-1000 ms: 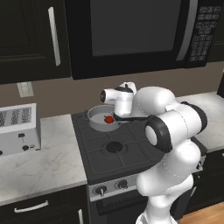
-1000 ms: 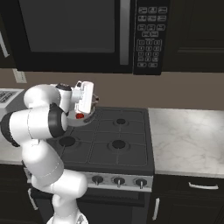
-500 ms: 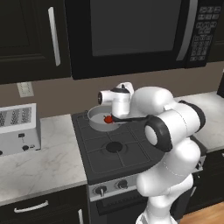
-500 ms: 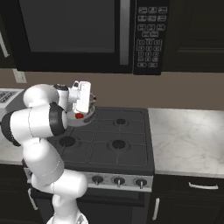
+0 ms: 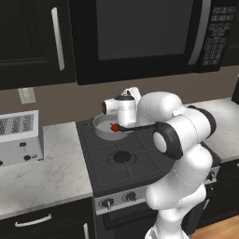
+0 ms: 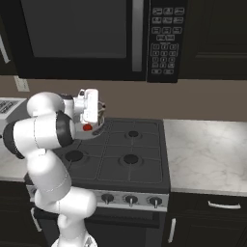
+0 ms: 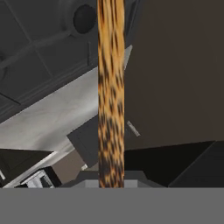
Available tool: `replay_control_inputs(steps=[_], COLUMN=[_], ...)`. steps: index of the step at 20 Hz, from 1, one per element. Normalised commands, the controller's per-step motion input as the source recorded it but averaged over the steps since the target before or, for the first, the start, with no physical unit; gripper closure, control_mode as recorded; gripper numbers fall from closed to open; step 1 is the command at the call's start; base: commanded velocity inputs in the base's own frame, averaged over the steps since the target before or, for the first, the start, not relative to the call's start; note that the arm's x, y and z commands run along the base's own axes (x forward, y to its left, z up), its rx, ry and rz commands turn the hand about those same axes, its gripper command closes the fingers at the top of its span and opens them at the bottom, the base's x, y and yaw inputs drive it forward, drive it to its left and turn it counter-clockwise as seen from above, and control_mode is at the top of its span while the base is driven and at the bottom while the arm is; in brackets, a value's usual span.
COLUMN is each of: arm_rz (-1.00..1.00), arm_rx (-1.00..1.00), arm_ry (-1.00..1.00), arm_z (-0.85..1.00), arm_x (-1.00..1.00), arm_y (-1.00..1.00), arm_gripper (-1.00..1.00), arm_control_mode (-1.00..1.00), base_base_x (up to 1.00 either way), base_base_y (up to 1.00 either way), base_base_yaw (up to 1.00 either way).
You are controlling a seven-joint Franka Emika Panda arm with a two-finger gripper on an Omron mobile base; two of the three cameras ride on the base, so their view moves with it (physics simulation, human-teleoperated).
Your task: Put the bell pepper and eggplant in the pot. Retrieve the spatula and lightly stir the vegetables in the pot.
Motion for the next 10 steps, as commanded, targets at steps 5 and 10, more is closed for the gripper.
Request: replay_control_inputs(steps=[5,10], arm_rz=[0.00,0.00], arm_rx=[-0.06,-0.05], arm_ry=[0.00,0.00], arm_z=[0.00,0.00], arm_x=[0.29,0.28], arm_y=[-0.01,0.13], arm_gripper=[1.00,1.00], arm_control_mode=[-1.00,-1.00], base_base_x=[0.00,0.00], base_base_y=[0.00,0.00], base_base_yaw=[0.00,0.00])
